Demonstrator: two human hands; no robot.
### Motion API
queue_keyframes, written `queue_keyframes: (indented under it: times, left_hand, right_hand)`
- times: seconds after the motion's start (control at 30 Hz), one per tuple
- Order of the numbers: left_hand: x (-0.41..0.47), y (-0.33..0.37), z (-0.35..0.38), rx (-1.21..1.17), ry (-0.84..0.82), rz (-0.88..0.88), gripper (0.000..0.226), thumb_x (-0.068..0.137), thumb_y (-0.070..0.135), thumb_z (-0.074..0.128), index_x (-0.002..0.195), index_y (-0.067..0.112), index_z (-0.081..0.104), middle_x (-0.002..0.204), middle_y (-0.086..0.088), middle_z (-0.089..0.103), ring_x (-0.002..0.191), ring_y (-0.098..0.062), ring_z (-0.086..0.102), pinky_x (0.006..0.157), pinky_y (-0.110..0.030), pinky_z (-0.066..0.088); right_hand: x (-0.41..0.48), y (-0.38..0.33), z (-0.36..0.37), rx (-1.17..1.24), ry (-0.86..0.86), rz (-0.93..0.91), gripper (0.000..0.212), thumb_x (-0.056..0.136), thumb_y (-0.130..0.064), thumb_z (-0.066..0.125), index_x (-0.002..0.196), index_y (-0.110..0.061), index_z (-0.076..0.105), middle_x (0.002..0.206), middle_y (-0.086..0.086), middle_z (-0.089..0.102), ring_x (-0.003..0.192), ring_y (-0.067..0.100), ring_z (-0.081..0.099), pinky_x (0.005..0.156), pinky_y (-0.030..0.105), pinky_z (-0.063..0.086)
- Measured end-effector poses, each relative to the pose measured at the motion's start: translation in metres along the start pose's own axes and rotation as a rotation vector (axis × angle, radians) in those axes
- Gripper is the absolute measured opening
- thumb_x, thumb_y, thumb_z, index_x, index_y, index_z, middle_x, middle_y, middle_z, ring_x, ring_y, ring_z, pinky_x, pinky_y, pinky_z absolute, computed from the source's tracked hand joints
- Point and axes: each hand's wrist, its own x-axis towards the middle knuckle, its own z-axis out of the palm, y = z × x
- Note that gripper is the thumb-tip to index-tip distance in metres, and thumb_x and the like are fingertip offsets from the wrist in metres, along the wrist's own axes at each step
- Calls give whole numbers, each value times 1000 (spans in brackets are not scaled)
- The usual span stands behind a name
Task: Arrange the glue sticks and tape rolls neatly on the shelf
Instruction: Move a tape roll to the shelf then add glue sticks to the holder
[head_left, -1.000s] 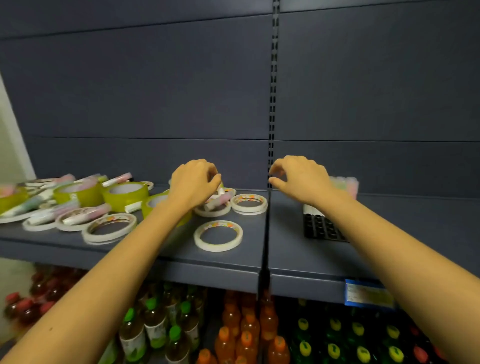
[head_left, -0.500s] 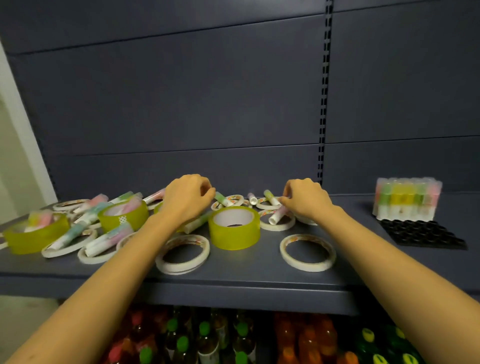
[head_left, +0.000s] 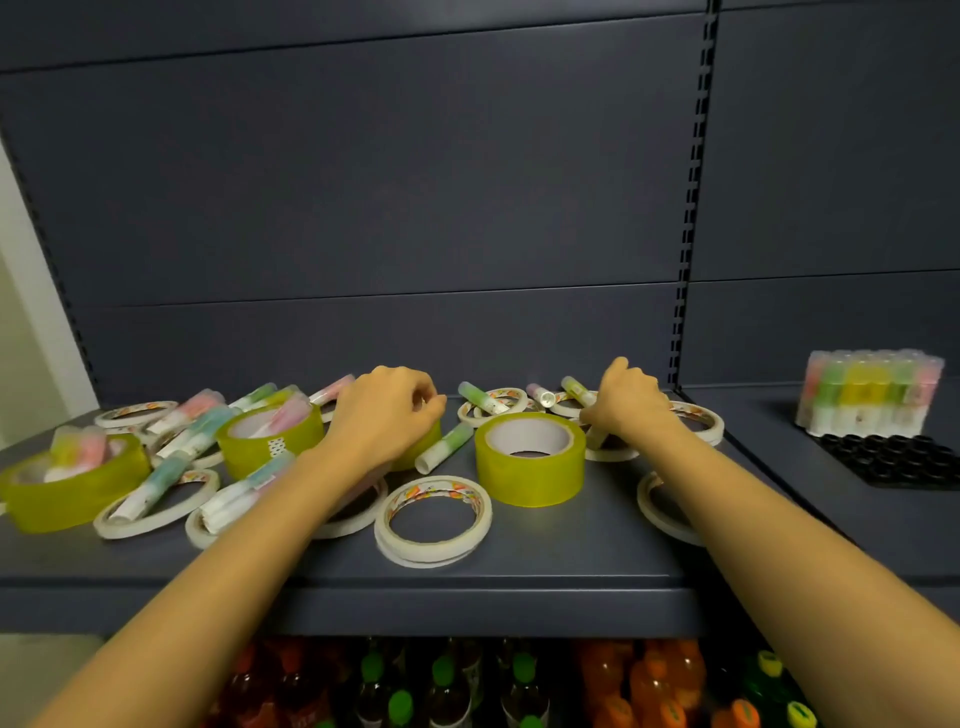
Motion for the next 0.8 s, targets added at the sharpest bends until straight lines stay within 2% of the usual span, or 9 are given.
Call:
queue_keyframes:
  times: [0.13,0.23,0.33,0.4,0.47,0.6,0.7,0.73,0.8]
  left_hand:
    - [10,20,10,-18,-120,2,30,89,44,50,91,18,65,91,-5,67,90,-27,62,69,-33,45]
    - [22,33,20,7,-267,-30,41,86,53,52,90,14,64,88,-5,61,91,-28,59,69,-32,42]
    - [30,41,29,-25,-471,-60,42,81,52,60,70,12,55,70,-3,55,77,-24,57,64,-29,44]
    - [31,45,34,-58,-541,-66,38,81,43,64,66,9,57,58,-2,52,68,-25,61,58,-27,44]
    - [32,46,35,-59,-544,-53,29,81,34,65,72,6,62,60,-4,51,72,-29,63,68,-30,48]
    - [37,49,24,-16,-457,-49,29,81,31,64,62,10,56,62,-6,53,77,-30,57,69,-32,45]
    - [45,59,11,-72,-353,-69,28,83,30,62,67,6,63,67,-13,63,78,-34,63,77,-37,52]
    - [47,65,7,-97,-333,-72,30,83,30,62,63,7,62,61,-12,63,74,-33,64,75,-37,52]
    - [52,81,3,-144,-301,-70,35,83,29,62,55,9,58,44,-4,58,57,-24,62,62,-31,49]
  right_hand:
    - [0,4,-19,113,-19,-13,71,84,-39,64,133,0,30,131,21,48,118,36,49,84,39,45]
    - [-7,12,-33,188,-50,-48,64,85,-36,63,131,-3,34,125,20,52,109,35,56,82,39,49]
    - [-16,25,-44,260,-39,-98,56,85,-30,62,132,-11,38,123,18,54,104,35,59,87,43,53]
    - [-22,35,-49,265,-32,-115,54,85,-29,62,131,-12,39,122,18,54,102,35,60,87,45,54]
    - [-27,44,-53,248,-2,-129,52,85,-30,63,128,-11,40,120,17,56,100,35,61,87,45,53]
    - [-35,71,-69,233,155,-147,47,83,-32,63,121,-13,41,108,14,59,86,30,58,73,35,46]
    - [-38,95,-83,262,253,-154,44,83,-29,62,118,-12,41,103,16,63,84,35,62,77,43,52]
    - [-38,104,-87,267,283,-160,43,83,-28,61,117,-11,41,101,18,63,85,36,62,78,43,52]
    - [-37,123,-95,249,343,-168,42,84,-28,61,117,-10,42,99,18,64,86,34,59,73,36,46]
